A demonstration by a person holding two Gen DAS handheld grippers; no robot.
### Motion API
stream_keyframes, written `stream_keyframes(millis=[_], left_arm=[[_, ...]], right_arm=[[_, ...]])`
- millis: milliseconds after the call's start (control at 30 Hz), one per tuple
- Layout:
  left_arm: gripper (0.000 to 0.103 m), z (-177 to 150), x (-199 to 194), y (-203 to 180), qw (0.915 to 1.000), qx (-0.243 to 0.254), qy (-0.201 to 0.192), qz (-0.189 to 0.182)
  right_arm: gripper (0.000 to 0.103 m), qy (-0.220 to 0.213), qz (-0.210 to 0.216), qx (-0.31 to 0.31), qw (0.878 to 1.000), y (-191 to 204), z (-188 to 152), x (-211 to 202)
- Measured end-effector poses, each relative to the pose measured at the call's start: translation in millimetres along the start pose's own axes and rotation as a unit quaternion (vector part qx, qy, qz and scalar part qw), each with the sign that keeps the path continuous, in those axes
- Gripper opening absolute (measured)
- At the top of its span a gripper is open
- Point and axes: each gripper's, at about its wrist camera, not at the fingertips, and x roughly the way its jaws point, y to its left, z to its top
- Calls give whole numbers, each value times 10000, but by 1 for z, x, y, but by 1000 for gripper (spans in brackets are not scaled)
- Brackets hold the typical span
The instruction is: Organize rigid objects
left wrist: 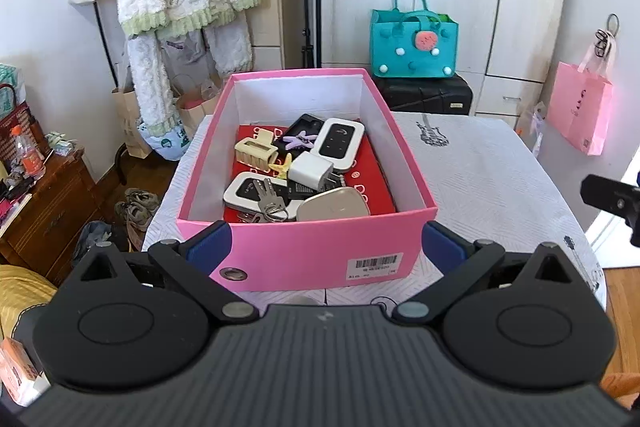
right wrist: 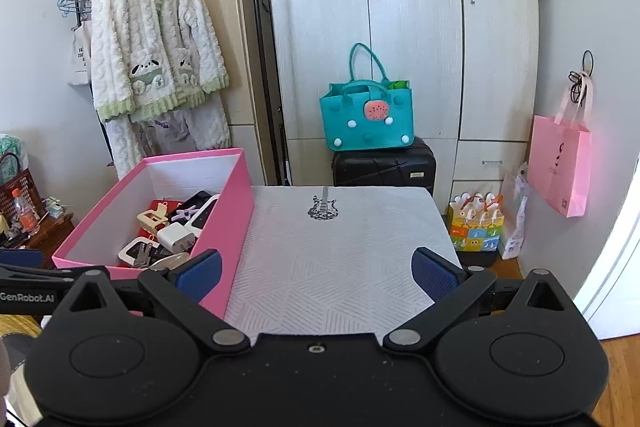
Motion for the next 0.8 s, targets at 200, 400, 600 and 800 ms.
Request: stream_keyframes(millis=[200, 400, 600, 800], left_arm=[[103, -3, -4, 0, 9999, 13, -146, 49], [103, -7, -5, -2, 9995, 50, -241, 199], [103, -7, -5, -2, 9994, 47, -264, 215], [103, -8, -4, -2, 9994, 68, -268, 232]], right_arm=[[102, -118, 96, 69, 9999, 0, -4, -1], [102, -120, 102, -20, 9999, 5, -7, -4], [102, -117, 74, -46, 9999, 5, -8, -5], [102, -73, 33, 3, 10000, 3, -9, -1]])
